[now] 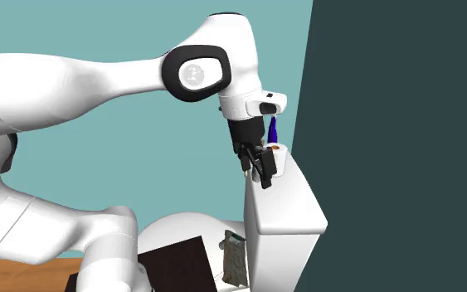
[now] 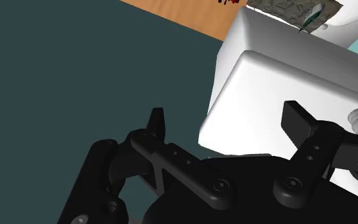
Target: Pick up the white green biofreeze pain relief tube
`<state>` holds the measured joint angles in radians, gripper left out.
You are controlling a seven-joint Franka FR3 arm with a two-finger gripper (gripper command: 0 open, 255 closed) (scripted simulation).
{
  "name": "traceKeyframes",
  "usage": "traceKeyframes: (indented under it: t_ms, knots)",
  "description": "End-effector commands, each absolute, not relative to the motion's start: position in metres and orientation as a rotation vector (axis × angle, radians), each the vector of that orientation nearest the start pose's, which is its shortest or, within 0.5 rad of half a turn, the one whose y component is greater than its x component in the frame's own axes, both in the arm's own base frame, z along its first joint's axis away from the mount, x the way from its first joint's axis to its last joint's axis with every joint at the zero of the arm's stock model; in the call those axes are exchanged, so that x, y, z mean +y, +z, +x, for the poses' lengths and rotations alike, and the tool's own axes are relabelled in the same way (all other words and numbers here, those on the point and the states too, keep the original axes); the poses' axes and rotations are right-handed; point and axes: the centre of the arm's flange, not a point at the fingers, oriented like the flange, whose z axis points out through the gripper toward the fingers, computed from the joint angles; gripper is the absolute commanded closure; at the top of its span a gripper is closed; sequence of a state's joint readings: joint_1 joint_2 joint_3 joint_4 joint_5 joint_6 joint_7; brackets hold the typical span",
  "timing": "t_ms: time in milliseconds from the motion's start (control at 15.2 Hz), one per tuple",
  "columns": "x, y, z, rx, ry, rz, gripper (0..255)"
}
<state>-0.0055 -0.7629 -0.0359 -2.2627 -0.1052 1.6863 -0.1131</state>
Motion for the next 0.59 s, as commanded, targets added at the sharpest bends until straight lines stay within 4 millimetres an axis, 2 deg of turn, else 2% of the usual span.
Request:
traceKeyframes:
  t_ms: [0, 528]
  knots:
    - [-0.028, 0.639, 0.324, -0.132, -0.29, -3.22, 0]
    - [0.052, 0.624, 0.393, -0.272, -0.23, -3.203, 0]
